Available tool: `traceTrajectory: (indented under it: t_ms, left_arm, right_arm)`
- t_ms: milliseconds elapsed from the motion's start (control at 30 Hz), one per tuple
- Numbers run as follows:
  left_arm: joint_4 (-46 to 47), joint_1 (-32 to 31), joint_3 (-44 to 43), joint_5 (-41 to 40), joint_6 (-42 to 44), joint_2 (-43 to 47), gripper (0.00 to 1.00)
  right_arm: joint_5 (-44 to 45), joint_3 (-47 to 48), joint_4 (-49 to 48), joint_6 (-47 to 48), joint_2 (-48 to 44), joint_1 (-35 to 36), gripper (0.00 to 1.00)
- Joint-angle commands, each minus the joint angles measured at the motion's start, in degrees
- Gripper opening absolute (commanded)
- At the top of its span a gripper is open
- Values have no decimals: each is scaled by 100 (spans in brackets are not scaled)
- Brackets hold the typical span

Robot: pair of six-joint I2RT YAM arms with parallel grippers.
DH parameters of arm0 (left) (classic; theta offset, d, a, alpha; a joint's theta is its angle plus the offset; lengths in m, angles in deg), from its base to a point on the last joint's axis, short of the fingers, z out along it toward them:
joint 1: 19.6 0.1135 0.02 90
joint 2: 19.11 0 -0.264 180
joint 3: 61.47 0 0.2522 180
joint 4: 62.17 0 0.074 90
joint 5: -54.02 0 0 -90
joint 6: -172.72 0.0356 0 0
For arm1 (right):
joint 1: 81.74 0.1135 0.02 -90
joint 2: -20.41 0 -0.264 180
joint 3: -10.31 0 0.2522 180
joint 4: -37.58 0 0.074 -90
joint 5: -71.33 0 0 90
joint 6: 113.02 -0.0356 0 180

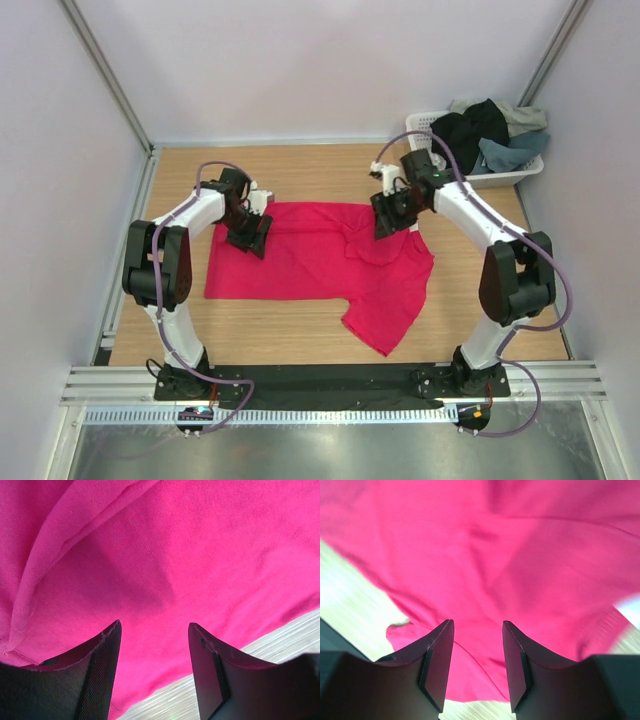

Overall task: Fold and stack the t-shirts
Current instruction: Fold the tshirt

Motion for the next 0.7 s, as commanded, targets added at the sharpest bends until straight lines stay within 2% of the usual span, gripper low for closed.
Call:
traceTrajectory:
  t_ms: [0,367,667]
  left_arm:
    - [-74,15,-216,78,-92,-3,57]
    - [-337,6,-577,-36,-171,-240,57]
    - [-425,-11,-683,-97,-127,-372,57]
  right_arm:
    - [-158,-229,-129,-404,-219,-382,50]
    - [-1353,-642,117,-210,-34,-1112,51]
    - [-1389,-1135,-94,-166,-61,-1244,52]
